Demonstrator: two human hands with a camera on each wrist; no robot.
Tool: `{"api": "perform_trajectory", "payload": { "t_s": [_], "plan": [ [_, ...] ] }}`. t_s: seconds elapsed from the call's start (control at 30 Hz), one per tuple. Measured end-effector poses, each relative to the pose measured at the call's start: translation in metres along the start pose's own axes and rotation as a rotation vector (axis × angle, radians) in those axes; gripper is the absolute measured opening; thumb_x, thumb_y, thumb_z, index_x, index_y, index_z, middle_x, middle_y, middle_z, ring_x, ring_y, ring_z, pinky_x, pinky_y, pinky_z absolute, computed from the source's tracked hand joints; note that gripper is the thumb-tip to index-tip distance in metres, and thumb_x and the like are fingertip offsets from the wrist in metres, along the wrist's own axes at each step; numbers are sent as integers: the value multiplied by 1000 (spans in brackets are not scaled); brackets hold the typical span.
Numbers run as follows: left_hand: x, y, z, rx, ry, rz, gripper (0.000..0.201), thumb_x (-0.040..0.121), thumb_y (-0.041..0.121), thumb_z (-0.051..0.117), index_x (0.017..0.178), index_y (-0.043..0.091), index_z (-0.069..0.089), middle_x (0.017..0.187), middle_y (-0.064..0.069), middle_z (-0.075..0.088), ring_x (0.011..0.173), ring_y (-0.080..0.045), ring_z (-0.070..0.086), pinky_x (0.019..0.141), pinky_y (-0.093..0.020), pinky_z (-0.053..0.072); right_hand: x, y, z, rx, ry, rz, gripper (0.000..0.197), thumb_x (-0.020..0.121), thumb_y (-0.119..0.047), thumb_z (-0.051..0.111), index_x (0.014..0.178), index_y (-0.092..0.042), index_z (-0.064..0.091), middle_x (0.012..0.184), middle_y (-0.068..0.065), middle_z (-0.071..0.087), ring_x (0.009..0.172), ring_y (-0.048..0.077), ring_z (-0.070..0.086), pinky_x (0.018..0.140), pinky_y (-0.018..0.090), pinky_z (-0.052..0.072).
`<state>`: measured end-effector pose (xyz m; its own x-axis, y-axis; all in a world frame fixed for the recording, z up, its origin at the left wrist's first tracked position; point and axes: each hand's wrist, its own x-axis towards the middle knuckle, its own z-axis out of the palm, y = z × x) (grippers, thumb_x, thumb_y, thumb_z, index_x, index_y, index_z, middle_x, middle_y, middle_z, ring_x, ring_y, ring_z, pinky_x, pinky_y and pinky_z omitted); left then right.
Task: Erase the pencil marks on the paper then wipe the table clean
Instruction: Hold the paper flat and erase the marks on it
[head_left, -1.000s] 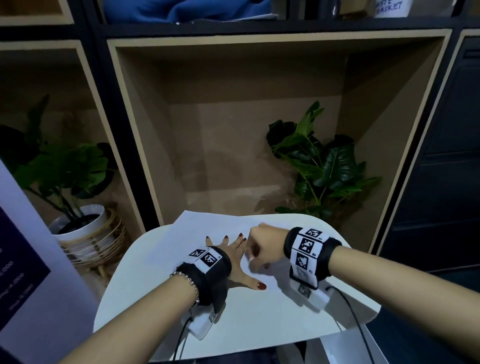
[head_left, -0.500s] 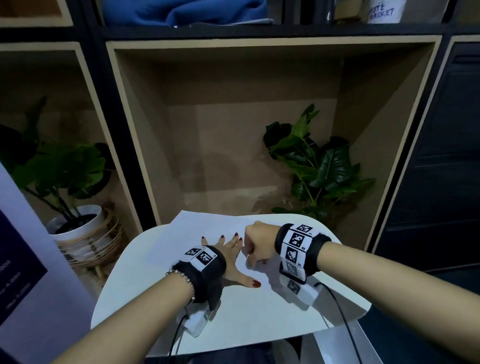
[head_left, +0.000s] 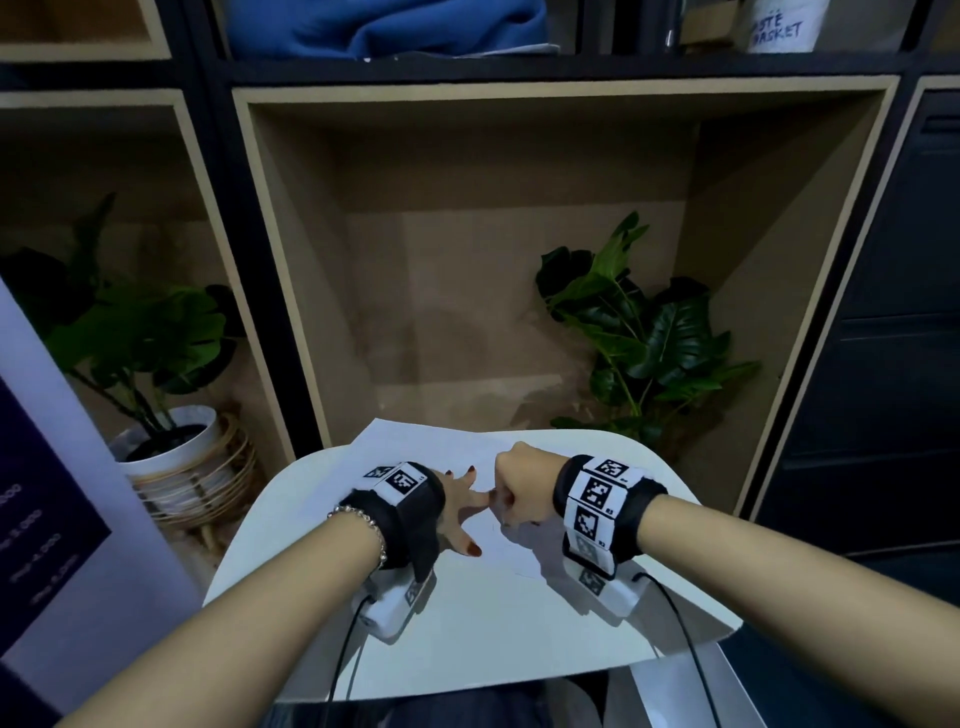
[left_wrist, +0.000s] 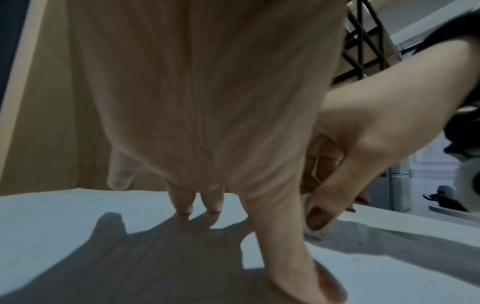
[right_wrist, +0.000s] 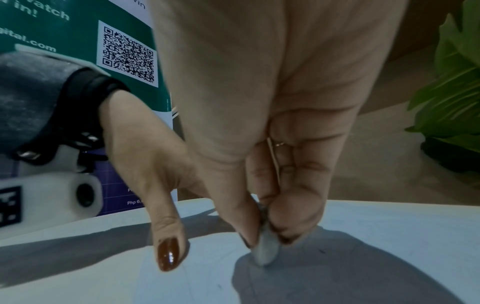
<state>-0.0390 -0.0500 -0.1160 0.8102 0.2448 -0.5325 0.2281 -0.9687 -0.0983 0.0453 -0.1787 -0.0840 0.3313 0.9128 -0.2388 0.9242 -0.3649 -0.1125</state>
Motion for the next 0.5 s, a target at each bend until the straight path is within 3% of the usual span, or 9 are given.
{"api": "perform_trajectory", "payload": {
  "t_s": [0.17, 0.27, 0.33, 0.43, 0.5],
  "plan": [
    [16, -6, -2, 106, 4, -4, 96, 71, 66, 74, 142, 57, 10, 164, 0, -5, 140, -34, 37, 108, -50, 39, -6, -7, 1, -24, 58, -3, 22, 88, -17, 66, 70, -9, 56, 65, 5, 48, 69, 30, 58, 70, 37, 56],
    [22, -8, 2, 118, -11, -5, 86, 62, 68, 80, 128, 64, 25, 160, 9, 19, 133, -26, 47, 103, -44, 43, -11, -13, 8, 31, 44, -78, 11, 88, -16, 65, 78, -11, 64, 71, 4, 53, 72, 25, 56, 69, 34, 52],
    [19, -10, 2, 112, 7, 8, 87, 58, 70, 81, 127, 64, 28, 159, 9, 24, 135, -24, 45, 104, -44, 43, -13, -13, 10, 94, 23, -123, 11, 85, -19, 70, 84, -9, 70, 73, 2, 58, 76, 20, 57, 71, 32, 53],
    [12, -11, -1, 68, 14, 34, 84, 70, 66, 75, 140, 58, 28, 164, 7, 3, 144, -28, 30, 107, -51, 35, -9, -6, 6, 137, 44, -115, 18, 84, -21, 74, 91, -4, 76, 66, -4, 57, 77, 17, 57, 75, 34, 55],
    [11, -12, 0, 69, 27, 39, 84, 72, 65, 75, 141, 54, 29, 163, 4, 8, 144, -27, 30, 108, -51, 34, -7, -9, 8, 119, 69, -111, 17, 84, -18, 72, 89, -3, 75, 64, -5, 52, 76, 20, 59, 73, 34, 55]
  ]
}}
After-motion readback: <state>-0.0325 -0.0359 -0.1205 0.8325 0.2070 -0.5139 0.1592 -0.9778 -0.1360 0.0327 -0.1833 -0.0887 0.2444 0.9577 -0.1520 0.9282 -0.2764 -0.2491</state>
